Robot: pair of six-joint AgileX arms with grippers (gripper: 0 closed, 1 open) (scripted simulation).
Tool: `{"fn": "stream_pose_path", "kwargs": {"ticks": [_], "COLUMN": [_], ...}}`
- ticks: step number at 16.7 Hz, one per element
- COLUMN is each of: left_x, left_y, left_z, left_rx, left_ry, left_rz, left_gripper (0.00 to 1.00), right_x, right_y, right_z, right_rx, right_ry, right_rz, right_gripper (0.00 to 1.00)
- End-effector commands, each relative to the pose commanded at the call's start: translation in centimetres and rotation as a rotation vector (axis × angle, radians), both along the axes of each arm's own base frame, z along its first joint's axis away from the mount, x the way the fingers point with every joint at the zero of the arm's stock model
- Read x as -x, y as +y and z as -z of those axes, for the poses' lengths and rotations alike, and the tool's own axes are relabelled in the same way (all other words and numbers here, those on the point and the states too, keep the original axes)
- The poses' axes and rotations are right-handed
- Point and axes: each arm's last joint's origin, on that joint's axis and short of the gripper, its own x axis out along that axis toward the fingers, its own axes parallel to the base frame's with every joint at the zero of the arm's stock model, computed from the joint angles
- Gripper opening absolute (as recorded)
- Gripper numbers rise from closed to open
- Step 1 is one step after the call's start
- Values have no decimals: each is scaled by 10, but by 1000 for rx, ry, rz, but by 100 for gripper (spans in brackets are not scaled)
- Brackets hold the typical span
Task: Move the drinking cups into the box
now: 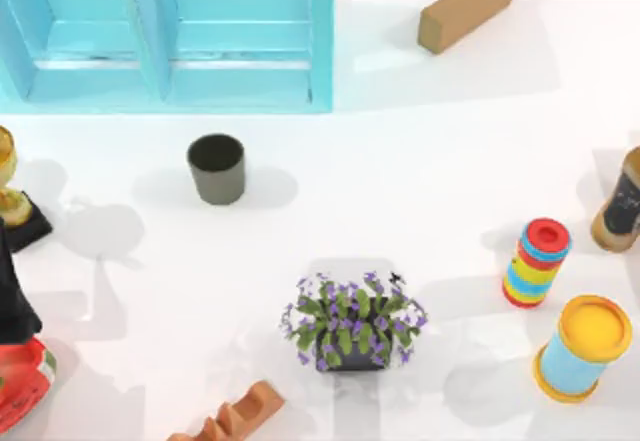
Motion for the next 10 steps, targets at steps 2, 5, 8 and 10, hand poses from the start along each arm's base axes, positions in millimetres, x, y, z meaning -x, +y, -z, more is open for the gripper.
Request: {"fn": "stream_pose_path", "kwargs": {"ticks": [2,5,8,10], "left_x": [0,0,0,0], "left_y": [0,0,0,0], "left_z": [0,0,0,0], "left_rx": [0,0,0,0], "left_ry": [0,0,0,0], "left_rz": [0,0,0,0], "left_gripper": [100,100,100,100], "right_x": [0,0,0,0], "right_y": [0,0,0,0], "right_z": [0,0,0,0], "right_rx": [0,0,0,0], "right_ry": [0,0,0,0], "right_rz": [0,0,0,0], "right_gripper": [8,30,53,68]}}
